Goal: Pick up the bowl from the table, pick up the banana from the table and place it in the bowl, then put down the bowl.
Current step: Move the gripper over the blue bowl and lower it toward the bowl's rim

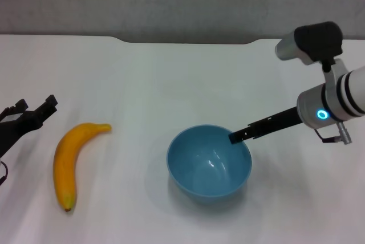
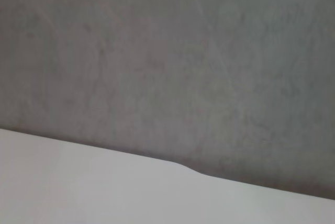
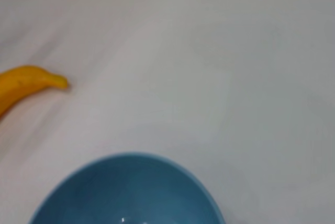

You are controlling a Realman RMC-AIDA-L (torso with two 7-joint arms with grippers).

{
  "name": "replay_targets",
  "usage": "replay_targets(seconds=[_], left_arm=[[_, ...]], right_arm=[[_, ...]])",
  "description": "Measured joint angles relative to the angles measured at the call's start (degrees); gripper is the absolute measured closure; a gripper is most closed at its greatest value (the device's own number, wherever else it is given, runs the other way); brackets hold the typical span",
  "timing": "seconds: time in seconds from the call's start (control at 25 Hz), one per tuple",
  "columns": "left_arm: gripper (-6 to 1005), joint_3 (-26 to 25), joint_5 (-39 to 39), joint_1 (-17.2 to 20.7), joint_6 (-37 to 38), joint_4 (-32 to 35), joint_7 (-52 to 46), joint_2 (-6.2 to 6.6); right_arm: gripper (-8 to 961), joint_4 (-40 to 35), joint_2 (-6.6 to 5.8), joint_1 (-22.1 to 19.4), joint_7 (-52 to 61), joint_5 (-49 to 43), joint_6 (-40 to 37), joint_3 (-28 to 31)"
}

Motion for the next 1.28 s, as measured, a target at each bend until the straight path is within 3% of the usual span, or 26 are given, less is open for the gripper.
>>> replay_targets(seconds=[0.36, 0.96, 1.28], left_arm=[[167, 0.0, -0.1, -0.1, 0.0, -0.1, -0.3, -0.05], [166, 0.0, -0.1, -0.1, 0.1, -0.1, -0.3, -0.09], [165, 0.0, -0.1, -0.5, 0.0, -0.1, -0.3, -0.09]], right_arm=[[73, -4.3, 0.74, 0.6, -0.2, 2.3, -2.8, -2.0], [74, -6.0, 0.68, 0.1, -2.7, 6.8, -7.9, -4.8], [80, -9.3, 0.73, 1.6, -3.2, 11.0, -10.5, -9.4]])
